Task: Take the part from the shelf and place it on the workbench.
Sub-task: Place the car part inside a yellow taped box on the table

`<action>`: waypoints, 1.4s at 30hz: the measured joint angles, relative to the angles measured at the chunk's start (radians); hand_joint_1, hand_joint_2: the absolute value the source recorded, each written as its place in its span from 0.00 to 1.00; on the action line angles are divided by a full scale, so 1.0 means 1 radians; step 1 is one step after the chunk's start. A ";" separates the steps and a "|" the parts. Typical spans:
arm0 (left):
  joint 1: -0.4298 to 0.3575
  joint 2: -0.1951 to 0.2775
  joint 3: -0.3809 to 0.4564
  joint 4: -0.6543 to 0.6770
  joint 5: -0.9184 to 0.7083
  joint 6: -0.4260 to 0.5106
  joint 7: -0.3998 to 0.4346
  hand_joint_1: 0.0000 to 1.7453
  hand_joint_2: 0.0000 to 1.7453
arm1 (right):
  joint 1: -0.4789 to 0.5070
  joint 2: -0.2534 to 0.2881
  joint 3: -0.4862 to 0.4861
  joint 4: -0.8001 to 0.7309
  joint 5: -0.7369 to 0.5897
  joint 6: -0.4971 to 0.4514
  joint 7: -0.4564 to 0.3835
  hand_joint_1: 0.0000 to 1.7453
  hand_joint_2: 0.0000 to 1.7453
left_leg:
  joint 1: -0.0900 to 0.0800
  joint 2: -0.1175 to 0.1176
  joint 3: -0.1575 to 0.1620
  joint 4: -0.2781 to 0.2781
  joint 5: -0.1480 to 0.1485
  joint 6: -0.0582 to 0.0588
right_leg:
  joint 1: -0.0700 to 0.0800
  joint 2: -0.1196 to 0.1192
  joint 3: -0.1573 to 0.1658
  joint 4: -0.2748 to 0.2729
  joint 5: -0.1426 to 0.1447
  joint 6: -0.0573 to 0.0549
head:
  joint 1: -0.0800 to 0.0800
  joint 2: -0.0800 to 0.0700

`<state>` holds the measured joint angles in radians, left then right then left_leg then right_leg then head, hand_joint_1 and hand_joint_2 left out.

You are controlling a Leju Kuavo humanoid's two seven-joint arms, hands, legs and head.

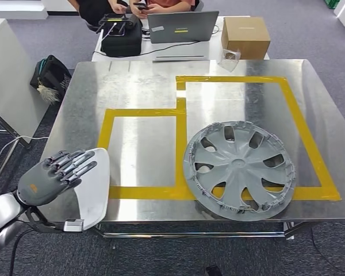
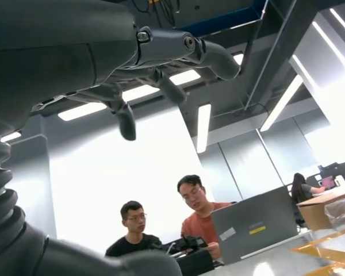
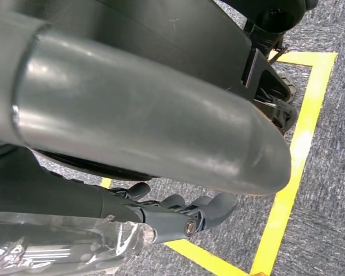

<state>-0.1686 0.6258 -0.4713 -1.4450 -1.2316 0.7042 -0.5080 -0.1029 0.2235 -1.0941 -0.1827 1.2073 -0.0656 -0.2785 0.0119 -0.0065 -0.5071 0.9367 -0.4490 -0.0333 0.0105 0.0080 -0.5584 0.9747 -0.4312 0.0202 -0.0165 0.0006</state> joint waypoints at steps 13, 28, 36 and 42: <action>-0.009 0.003 -0.056 0.004 0.020 0.000 0.020 0.00 0.00 | 0.000 0.000 0.000 0.000 -0.003 0.000 0.000 0.00 0.00 | 0.000 0.000 0.000 0.000 0.000 0.000 | 0.000 0.000 0.000 0.000 0.000 0.000 | 0.000 0.000; -0.005 0.005 -0.040 0.004 0.001 0.000 0.041 0.00 0.00 | 0.000 0.000 0.000 0.000 -0.010 -0.002 -0.001 0.00 0.00 | -0.001 0.000 0.000 0.002 -0.001 0.001 | -0.002 0.000 0.000 0.000 0.000 0.001 | 0.000 0.000; -0.005 0.005 -0.029 0.004 0.004 0.000 0.050 0.00 0.00 | 0.000 0.001 0.000 0.000 -0.014 -0.003 -0.001 0.00 0.00 | -0.007 0.000 -0.003 0.010 -0.002 0.012 | -0.007 0.000 0.001 -0.001 0.005 0.012 | 0.000 0.000; -0.006 0.006 -0.021 0.004 0.008 0.001 0.052 0.00 0.00 | 0.000 0.002 0.000 0.000 -0.015 -0.005 -0.002 0.00 0.00 | 0.008 0.007 -0.006 -0.006 0.018 0.030 | -0.011 0.000 -0.097 0.213 -0.116 0.036 | 0.012 0.000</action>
<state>-0.1751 0.6317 -0.4924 -1.4412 -1.2238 0.7048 -0.4559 -0.1032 0.2255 -1.0937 -0.1831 1.1921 -0.0706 -0.2804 0.0201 0.0003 -0.5130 0.9309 -0.4313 -0.0037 -0.0001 0.0079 -0.6557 1.1882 -0.5470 0.0562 -0.0047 0.0008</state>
